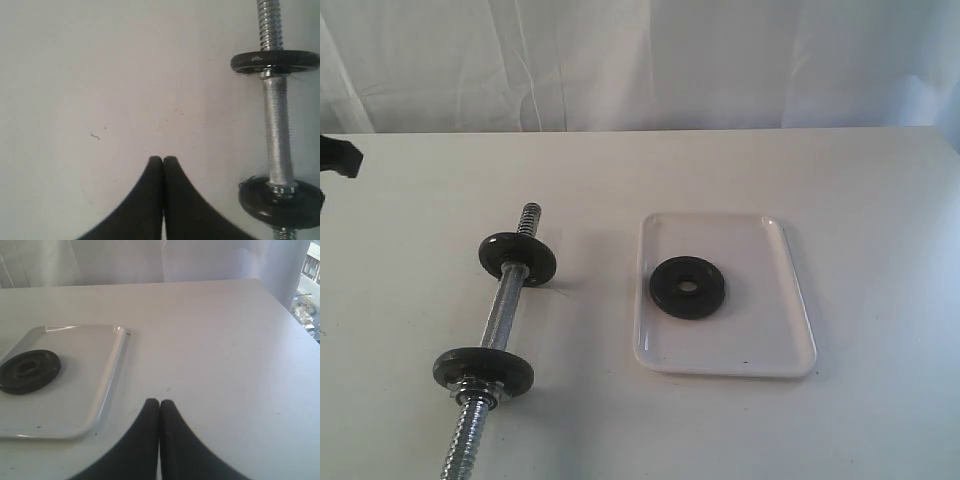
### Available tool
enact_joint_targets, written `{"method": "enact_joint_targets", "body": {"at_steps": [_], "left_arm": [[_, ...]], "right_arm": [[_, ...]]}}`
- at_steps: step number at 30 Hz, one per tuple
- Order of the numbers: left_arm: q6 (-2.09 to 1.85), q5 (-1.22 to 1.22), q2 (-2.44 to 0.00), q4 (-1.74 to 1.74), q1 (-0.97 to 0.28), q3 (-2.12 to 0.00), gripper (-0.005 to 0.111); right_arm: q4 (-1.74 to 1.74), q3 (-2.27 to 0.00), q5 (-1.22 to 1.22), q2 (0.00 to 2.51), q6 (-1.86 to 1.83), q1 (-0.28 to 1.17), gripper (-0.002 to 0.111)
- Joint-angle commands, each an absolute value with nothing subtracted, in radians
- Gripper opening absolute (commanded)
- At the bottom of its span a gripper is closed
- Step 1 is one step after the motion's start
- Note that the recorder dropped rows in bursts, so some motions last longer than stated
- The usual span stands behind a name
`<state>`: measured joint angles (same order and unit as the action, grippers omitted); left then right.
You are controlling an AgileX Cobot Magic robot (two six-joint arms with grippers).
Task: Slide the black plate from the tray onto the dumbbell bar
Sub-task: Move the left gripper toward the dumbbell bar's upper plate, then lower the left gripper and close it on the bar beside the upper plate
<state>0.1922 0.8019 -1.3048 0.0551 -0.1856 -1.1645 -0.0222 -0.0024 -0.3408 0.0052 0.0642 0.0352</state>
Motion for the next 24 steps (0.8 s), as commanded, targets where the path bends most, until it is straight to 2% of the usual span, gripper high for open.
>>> {"method": "enact_joint_targets", "body": {"at_steps": [1, 6, 8, 14, 21, 24], "left_arm": [[0.066, 0.866, -1.366, -0.146, -0.183, -1.242, 0.012], [-0.112, 0.864, -1.437, -0.412, -0.183, -1.250, 0.040], [-0.112, 0.862, -1.471, -0.442, -0.183, -1.250, 0.046], [-0.110, 0.857, -1.566, -0.460, -0.204, -1.250, 0.046], [-0.183, 0.772, -1.650, -0.460, -0.304, -1.250, 0.047], [-0.183, 0.765, -1.663, -0.455, -0.314, -1.256, 0.054]], "right_arm": [[-0.022, 0.000, -0.335, 0.000, 0.065, 0.039, 0.000], [-0.022, 0.000, -0.335, 0.000, 0.065, 0.039, 0.000], [-0.022, 0.000, -0.335, 0.000, 0.065, 0.039, 0.000], [-0.022, 0.000, -0.335, 0.000, 0.065, 0.039, 0.000], [-0.022, 0.000, -0.335, 0.000, 0.065, 0.039, 0.000], [-0.022, 0.000, -0.335, 0.000, 0.065, 0.039, 0.000]]}}
